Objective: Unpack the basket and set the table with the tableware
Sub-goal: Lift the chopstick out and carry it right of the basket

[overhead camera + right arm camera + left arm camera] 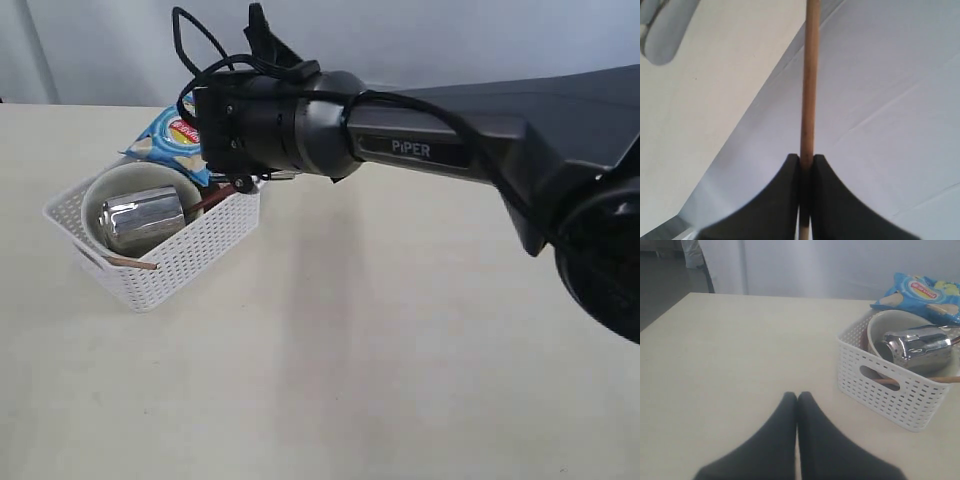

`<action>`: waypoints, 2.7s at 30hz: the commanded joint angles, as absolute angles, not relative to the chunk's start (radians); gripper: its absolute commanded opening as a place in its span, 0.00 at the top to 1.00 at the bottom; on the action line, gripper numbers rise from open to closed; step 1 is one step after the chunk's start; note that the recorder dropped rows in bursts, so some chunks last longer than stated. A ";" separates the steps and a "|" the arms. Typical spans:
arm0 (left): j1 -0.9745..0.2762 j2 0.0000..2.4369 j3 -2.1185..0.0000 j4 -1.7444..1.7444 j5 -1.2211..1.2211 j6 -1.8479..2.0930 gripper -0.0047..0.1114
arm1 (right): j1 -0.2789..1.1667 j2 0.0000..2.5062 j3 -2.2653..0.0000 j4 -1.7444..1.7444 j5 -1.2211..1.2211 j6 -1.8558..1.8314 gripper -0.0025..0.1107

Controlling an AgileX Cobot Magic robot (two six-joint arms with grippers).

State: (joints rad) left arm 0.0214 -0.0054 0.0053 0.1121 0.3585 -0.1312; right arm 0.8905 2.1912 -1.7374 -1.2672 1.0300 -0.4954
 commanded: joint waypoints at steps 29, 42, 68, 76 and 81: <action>0.022 0.000 0.000 0.104 0.349 -0.127 0.96 | 0.888 2.096 -1.742 -1.252 1.221 -0.635 0.98; 0.022 0.000 0.000 0.104 0.349 -0.127 0.96 | 0.888 1.942 -1.742 -1.169 1.221 -0.660 0.98; 0.022 0.000 0.000 0.104 0.349 -0.127 0.96 | 0.574 1.602 -1.523 -0.732 1.221 -0.605 0.98; 0.022 0.000 0.000 0.104 0.349 -0.127 0.96 | 0.434 1.486 -1.284 -0.590 1.221 -0.522 0.98; 0.022 0.000 0.000 0.104 0.349 -0.127 0.96 | 0.429 1.483 -1.277 -0.555 1.221 -0.046 0.98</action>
State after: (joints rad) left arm 0.0214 -0.0054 0.0053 0.1121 0.3585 -0.1312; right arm 0.4362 1.4895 -1.2818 -0.5881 1.2237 -0.3032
